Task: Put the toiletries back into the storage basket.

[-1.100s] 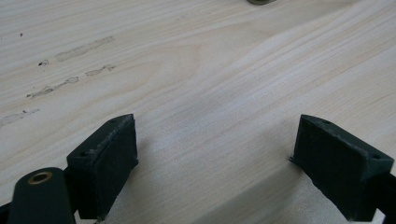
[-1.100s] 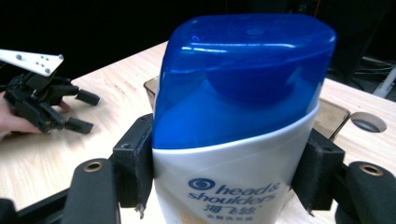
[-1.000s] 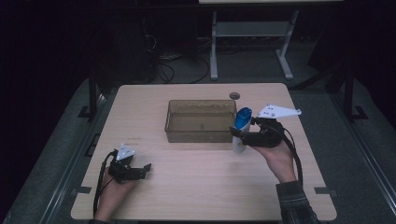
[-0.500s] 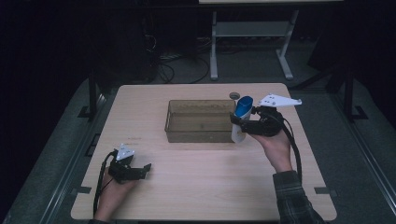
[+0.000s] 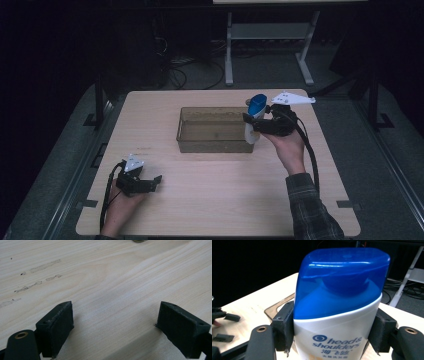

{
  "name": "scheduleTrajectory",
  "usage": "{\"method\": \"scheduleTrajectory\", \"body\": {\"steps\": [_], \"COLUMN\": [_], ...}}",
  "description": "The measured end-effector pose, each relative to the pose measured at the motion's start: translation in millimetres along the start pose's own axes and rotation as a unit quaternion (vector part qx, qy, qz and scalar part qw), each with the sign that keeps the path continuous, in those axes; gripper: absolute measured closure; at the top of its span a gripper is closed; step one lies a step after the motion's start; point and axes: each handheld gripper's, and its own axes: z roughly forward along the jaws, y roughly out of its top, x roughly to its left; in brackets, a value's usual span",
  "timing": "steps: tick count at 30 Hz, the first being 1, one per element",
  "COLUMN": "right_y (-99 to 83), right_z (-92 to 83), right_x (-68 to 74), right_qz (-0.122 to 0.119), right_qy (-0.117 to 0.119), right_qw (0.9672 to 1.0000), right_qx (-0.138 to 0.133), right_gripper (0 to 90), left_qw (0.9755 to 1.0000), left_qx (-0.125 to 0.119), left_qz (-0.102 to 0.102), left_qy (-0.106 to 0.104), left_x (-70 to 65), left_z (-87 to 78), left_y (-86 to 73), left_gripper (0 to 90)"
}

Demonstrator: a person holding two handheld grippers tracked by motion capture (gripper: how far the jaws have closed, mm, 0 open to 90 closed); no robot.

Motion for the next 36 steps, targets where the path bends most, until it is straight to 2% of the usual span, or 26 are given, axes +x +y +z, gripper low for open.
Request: {"method": "scheduleTrajectory", "body": {"steps": [8, 18, 36], "right_y": [1.9, -1.8, -13.4], "right_z": [12.2, 26.7, 46.0], "right_x": [-4.9, -7.9, -11.1], "right_qz": [0.006, 0.016, 0.026], "right_qy": [-0.014, -0.011, -0.018], "right_qw": [0.9998, 0.9997, 0.9995], "right_qx": [-0.010, -0.014, 0.000], "right_gripper": [32.8, 32.7, 32.7], "left_qw": [1.0000, 1.0000, 1.0000], "left_qx": [0.001, 0.001, 0.001], "left_qz": [0.001, 0.001, 0.001], "left_qy": [-0.001, 0.000, 0.000], "left_x": [0.1, 0.0, 0.2], "left_z": [-0.2, -0.1, -0.2], "left_y": [0.0, 0.0, 0.0], "left_gripper": [12.1, 12.1, 12.1]}}
